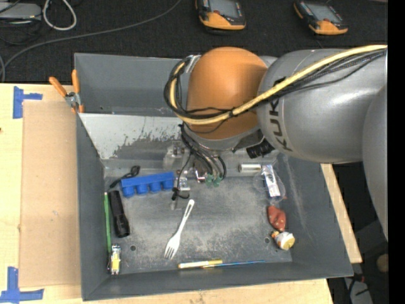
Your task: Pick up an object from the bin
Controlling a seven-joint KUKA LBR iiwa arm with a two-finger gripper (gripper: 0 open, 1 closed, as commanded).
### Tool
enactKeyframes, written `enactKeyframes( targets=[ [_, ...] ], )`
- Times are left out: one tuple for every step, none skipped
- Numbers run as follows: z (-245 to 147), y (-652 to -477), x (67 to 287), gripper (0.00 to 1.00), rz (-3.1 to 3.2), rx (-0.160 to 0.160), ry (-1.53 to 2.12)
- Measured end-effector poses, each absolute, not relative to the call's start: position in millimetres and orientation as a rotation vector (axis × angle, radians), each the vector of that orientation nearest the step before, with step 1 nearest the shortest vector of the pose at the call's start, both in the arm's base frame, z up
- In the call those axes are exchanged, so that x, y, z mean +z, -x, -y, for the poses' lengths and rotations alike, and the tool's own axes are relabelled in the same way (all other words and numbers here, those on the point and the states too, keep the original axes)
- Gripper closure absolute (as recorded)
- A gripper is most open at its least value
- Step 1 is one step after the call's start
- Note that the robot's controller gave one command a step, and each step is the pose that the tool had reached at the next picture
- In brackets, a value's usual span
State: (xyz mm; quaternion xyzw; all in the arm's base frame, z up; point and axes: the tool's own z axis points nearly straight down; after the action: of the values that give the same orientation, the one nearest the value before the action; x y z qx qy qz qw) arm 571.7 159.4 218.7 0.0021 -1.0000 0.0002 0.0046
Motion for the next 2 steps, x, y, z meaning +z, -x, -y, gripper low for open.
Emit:
enactKeyframes(
  targets=[
    [-158.4, -573.3, 223.7, 0.00, 3.140, -0.001, 0.000],
    [-170.0, -589.1, 175.9, 0.00, 3.140, -0.002, -0.145]
  ],
)
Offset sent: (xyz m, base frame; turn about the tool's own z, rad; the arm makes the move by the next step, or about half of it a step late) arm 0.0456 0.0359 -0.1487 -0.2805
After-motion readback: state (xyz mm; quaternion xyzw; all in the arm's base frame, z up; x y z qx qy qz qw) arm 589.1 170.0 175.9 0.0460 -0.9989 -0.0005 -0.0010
